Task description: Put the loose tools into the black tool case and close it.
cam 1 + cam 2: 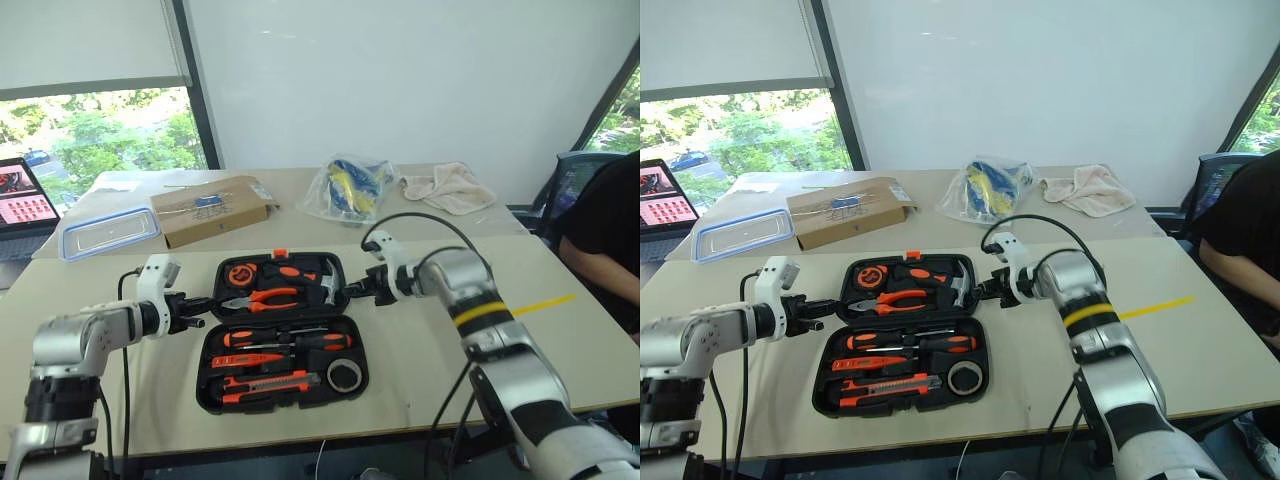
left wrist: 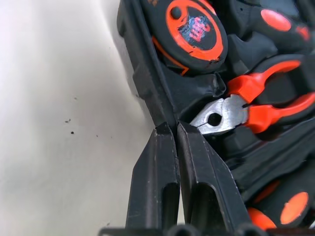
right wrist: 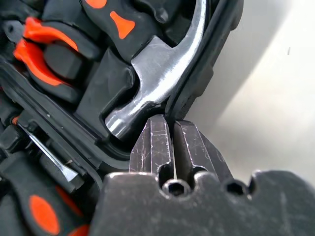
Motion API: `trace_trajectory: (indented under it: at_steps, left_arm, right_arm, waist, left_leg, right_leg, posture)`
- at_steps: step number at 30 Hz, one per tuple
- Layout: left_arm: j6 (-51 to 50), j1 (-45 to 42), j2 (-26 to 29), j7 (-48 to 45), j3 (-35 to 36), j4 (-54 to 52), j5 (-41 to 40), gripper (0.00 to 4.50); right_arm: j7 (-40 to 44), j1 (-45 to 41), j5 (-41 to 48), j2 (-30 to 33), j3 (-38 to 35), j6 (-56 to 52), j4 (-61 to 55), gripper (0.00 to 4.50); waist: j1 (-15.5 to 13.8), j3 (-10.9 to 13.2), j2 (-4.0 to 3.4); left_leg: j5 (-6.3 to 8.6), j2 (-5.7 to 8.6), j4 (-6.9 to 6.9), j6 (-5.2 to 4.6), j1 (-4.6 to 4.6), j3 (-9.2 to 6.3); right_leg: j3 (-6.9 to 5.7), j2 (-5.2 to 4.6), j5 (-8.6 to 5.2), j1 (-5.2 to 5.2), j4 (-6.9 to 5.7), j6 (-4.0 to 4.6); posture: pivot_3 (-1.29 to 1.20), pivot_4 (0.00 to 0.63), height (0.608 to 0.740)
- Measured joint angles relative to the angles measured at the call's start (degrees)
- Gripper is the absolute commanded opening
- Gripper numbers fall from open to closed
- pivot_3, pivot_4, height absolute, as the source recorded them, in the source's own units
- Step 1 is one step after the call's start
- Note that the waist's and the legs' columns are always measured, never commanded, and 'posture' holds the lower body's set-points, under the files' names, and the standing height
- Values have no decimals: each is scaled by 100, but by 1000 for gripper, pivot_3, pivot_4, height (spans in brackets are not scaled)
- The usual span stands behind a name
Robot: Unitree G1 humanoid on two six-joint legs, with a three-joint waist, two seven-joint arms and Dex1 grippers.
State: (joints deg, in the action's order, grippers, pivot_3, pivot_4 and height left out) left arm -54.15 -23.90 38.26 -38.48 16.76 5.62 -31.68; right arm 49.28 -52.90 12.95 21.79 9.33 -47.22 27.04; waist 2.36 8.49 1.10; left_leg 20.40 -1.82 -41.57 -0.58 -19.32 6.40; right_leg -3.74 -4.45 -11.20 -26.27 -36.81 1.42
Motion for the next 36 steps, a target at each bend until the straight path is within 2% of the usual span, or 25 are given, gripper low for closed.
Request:
trace_trajectory:
  at_steps: [3, 5, 10, 13, 15, 18, 20, 21, 24, 26, 28, 30, 31, 32, 33, 34, 36]
  left_arm:
    - [1018, 409, -221, -252, 137, -131, 11, 0]
    - [2030, 719, -349, -503, 136, -295, 159, 0]
    - [4005, 1225, -441, -877, 11, -321, 790, 0]
    - [6331, 1779, -133, -1260, -260, -139, 1683, 0]
    - [7344, 1961, 51, -1357, -348, 100, 2049, 0]
    - [8510, 2067, 274, -1376, -499, 612, 2386, 0]
    - [9046, 2121, 454, -1402, -601, 890, 2495, 0]
    - [9173, 2155, 524, -1437, -642, 968, 2497, 340]
    - [9312, 2288, 645, -1640, -804, 1262, 2505, 1222]
    - [9326, 2468, 628, -1707, -972, 1495, 2532, 1980]
    - [9350, 2425, 651, -1713, -945, 1531, 2410, 2737]
    - [9162, 2367, 858, -1967, -947, 1539, 2222, 3421]
    - [9056, 2366, 913, -2067, -935, 1543, 2111, 3686]
    - [8944, 2367, 953, -2156, -918, 1555, 2002, 3763]
    - [8757, 2345, 960, -2200, -889, 1571, 1900, 3763]
    - [8660, 2350, 959, -2216, -880, 1587, 1833, 3763]
    - [8109, 2287, 901, -2169, -825, 1605, 1588, 3763]
  right_arm:
    - [147, 635, -216, 271, 59, 1463, -689, 40]
    - [208, 1097, -518, 520, 120, 3016, -1005, 40]
    - [229, 1629, -970, 743, 145, 5250, -925, 40]
    - [51, 1887, -1458, 1048, 265, 7429, -407, 40]
    - [-73, 1914, -1734, 1217, 337, 8382, -116, 40]
    - [-290, 1928, -2087, 1349, 455, 9379, 266, 40]
    - [-410, 1987, -2230, 1385, 555, 9794, 427, 40]
    - [-445, 2017, -2284, 1389, 585, 9892, 474, 1]
    - [-581, 2140, -2327, 1396, 586, 9970, 531, 1086]
    - [-555, 2356, -2480, 1519, 641, 9896, 720, 1759]
    - [-559, 2466, -2448, 1561, 653, 9841, 727, 2486]
    - [-473, 2475, -2372, 1661, 643, 9767, 566, 3152]
    - [-438, 2499, -2318, 1733, 625, 9735, 505, 3395]
    - [-415, 2533, -2267, 1803, 592, 9682, 447, 3897]
    - [-351, 2642, -2138, 1920, 542, 9584, 328, 4114]
    - [-323, 2694, -2055, 1972, 513, 9540, 286, 4114]
    - [-40, 2994, -1662, 2197, 444, 9286, -46, 3768]
  waist:
    - [-27, 2, 1]
    - [-38, 3, 1]
    - [-20, 3, 2]
    - [-6, 2, 1]
    - [-29, -2, -4]
    - [-47, -10, -8]
    - [-46, -13, -12]
    - [-44, -17, -16]
    - [-37, -24, -24]
    - [-41, -20, -17]
    - [-82, -19, -5]
    - [-100, -20, -8]
    - [-101, -20, -8]
    - [-106, -20, -9]
    - [-123, -20, -9]
    - [-131, -20, -8]
    - [-176, -20, -7]
  left_leg:
    - [0, 3, 13, 1, -9, 7]
    - [0, 10, 33, 1, -5, 9]
    - [-1, 6, 59, 3, 1, 21]
    - [-1, 7, 74, 3, 15, 32]
    - [0, 5, 77, 1, 25, 35]
    - [2, -6, 79, -2, 54, 44]
    - [5, -14, 102, -6, 117, 50]
    - [8, -18, 125, -10, 135, 55]
    - [16, -18, 171, -24, 207, 55]
    - [19, -18, 168, -29, 213, 54]
    - [17, -18, 148, -28, 173, 63]
    - [18, -18, 151, -29, 176, 72]
    - [18, -20, 156, -29, 176, 79]
    - [20, -20, 158, -32, 180, 83]
    - [22, -20, 160, -36, 180, 87]
    - [23, -20, 160, -38, 180, 91]
    - [24, -19, 160, -40, 176, 106]
  right_leg:
    - [-9, 0, 0, -7, 15, 0]
    - [-13, 0, 0, -7, 32, 0]
    - [-15, 7, 0, -3, 65, 0]
    - [-14, 5, -1, 7, 80, -1]
    - [-14, 3, -2, 17, 97, -2]
    - [-3, 2, -6, 38, 101, 0]
    - [4, 2, -21, 108, 104, -2]
    - [11, -2, -31, 136, 104, -4]
    - [45, -8, -46, 181, 105, -20]
    - [49, -7, -51, 158, 102, -26]
    - [63, -8, -47, 97, 79, -22]
    - [70, -2, -47, 101, 82, -21]
    - [71, -1, -47, 102, 86, -21]
    - [72, -2, -48, 102, 87, -21]
    - [73, -2, -48, 102, 91, -22]
    - [74, -2, -48, 103, 93, -22]
    - [68, -3, -49, 103, 95, -24]
  posture:
    - [0, 150, 740]
    - [0, 150, 740]
    - [0, 150, 740]
    - [0, 150, 740]
    - [0, 150, 740]
    - [0, 150, 740]
    - [0, 150, 740]
    - [0, 150, 740]
    - [0, 150, 740]
    - [0, 150, 740]
    - [0, 150, 740]
    - [0, 150, 740]
    - [0, 150, 740]
    - [0, 150, 740]
    - [0, 150, 740]
    - [0, 150, 740]
    - [0, 150, 740]
